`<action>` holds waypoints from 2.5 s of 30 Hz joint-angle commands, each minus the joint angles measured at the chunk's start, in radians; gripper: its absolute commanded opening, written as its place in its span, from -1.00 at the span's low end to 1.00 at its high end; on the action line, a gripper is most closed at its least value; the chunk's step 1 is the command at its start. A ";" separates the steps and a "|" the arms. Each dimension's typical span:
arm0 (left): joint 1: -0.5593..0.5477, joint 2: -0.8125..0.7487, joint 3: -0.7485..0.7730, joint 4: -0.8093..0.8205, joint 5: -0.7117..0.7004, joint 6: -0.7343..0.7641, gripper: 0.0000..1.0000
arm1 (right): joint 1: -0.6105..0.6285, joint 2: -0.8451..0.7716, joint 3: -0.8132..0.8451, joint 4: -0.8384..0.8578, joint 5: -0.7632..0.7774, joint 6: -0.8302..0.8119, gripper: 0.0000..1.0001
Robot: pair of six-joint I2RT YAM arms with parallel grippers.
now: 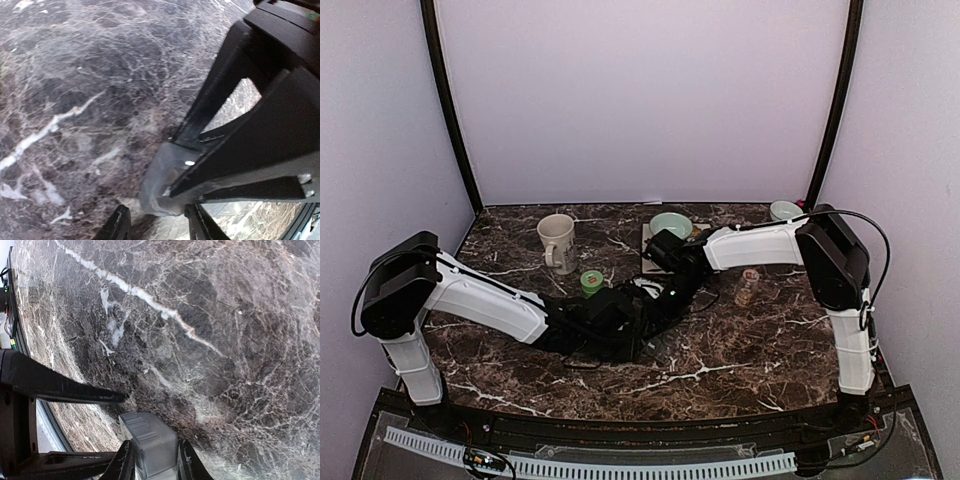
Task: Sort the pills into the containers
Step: Close the lid of the pill container.
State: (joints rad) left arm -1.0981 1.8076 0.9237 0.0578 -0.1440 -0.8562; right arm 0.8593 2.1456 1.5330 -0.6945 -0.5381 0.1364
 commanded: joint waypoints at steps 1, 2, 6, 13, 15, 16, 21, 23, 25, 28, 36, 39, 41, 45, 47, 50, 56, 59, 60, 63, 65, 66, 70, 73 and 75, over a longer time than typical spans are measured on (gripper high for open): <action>0.006 0.091 0.000 -0.063 -0.001 0.005 -0.16 | 0.029 0.094 -0.057 -0.047 0.058 0.003 -0.56; 0.006 0.093 0.000 -0.064 0.000 0.006 -0.17 | 0.029 0.095 -0.057 -0.048 0.059 0.004 -0.57; 0.006 0.100 -0.001 -0.072 0.002 0.003 -0.23 | 0.029 0.103 -0.059 -0.050 0.055 0.004 -0.60; 0.007 0.087 -0.015 -0.082 -0.011 -0.002 -0.33 | 0.030 0.115 -0.050 -0.058 0.059 0.006 -0.61; 0.009 0.069 -0.024 -0.078 -0.018 0.000 -0.32 | 0.028 0.120 -0.047 -0.060 0.059 0.008 -0.61; 0.011 0.059 -0.029 -0.078 -0.022 0.002 -0.30 | 0.028 0.121 -0.046 -0.061 0.060 0.009 -0.61; 0.025 -0.004 -0.061 -0.074 -0.042 0.005 0.06 | 0.016 0.125 -0.041 -0.059 0.037 0.022 -0.62; 0.031 -0.027 -0.074 -0.071 -0.044 0.006 0.16 | 0.008 0.129 -0.038 -0.059 0.022 0.028 -0.62; 0.033 -0.047 -0.085 -0.069 -0.052 0.005 0.21 | 0.001 0.129 -0.036 -0.057 0.007 0.037 -0.64; 0.038 -0.061 -0.103 -0.053 -0.051 0.004 0.24 | -0.007 0.133 -0.032 -0.060 -0.012 0.044 -0.66; 0.041 -0.115 -0.185 0.030 -0.039 -0.032 0.24 | -0.030 0.128 -0.071 -0.031 -0.069 0.082 -0.72; 0.041 -0.142 -0.218 0.065 -0.040 -0.035 0.23 | -0.036 0.117 -0.076 -0.017 -0.094 0.094 -0.75; 0.043 -0.159 -0.247 0.105 -0.032 -0.039 0.24 | -0.042 0.109 -0.080 -0.005 -0.114 0.104 -0.76; 0.044 -0.189 -0.308 0.212 -0.012 -0.053 0.25 | -0.055 0.082 -0.090 0.030 -0.165 0.137 -0.79; 0.045 -0.206 -0.333 0.254 -0.001 -0.055 0.25 | -0.061 0.067 -0.092 0.047 -0.194 0.152 -0.80; 0.054 -0.229 -0.368 0.347 0.023 -0.057 0.25 | -0.067 0.048 -0.095 0.066 -0.231 0.170 -0.80; 0.072 -0.268 -0.427 0.505 0.080 -0.059 0.24 | -0.074 0.011 -0.118 0.132 -0.291 0.220 -0.82; 0.073 -0.265 -0.424 0.516 0.092 -0.057 0.24 | -0.076 0.009 -0.121 0.142 -0.296 0.228 -0.84; 0.073 -0.264 -0.425 0.523 0.094 -0.060 0.24 | -0.076 0.011 -0.124 0.146 -0.298 0.231 -0.85; 0.073 -0.264 -0.440 0.555 0.103 -0.071 0.23 | -0.078 0.011 -0.138 0.167 -0.309 0.242 -0.87; 0.073 -0.263 -0.447 0.568 0.109 -0.077 0.24 | -0.080 0.002 -0.150 0.185 -0.316 0.253 -0.88; 0.073 -0.262 -0.448 0.569 0.110 -0.078 0.23 | -0.081 -0.002 -0.155 0.195 -0.321 0.259 -0.88; 0.073 -0.257 -0.459 0.600 0.122 -0.081 0.24 | -0.086 -0.017 -0.164 0.219 -0.338 0.275 -0.88; 0.075 -0.253 -0.470 0.636 0.132 -0.091 0.24 | -0.090 -0.031 -0.163 0.235 -0.354 0.289 -0.89; 0.078 -0.252 -0.478 0.654 0.141 -0.098 0.24 | -0.093 -0.040 -0.162 0.246 -0.369 0.299 -0.89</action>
State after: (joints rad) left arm -1.0283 1.5719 0.4694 0.6453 -0.0296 -0.9371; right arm 0.7769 2.1559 1.3815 -0.4812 -0.8799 0.4042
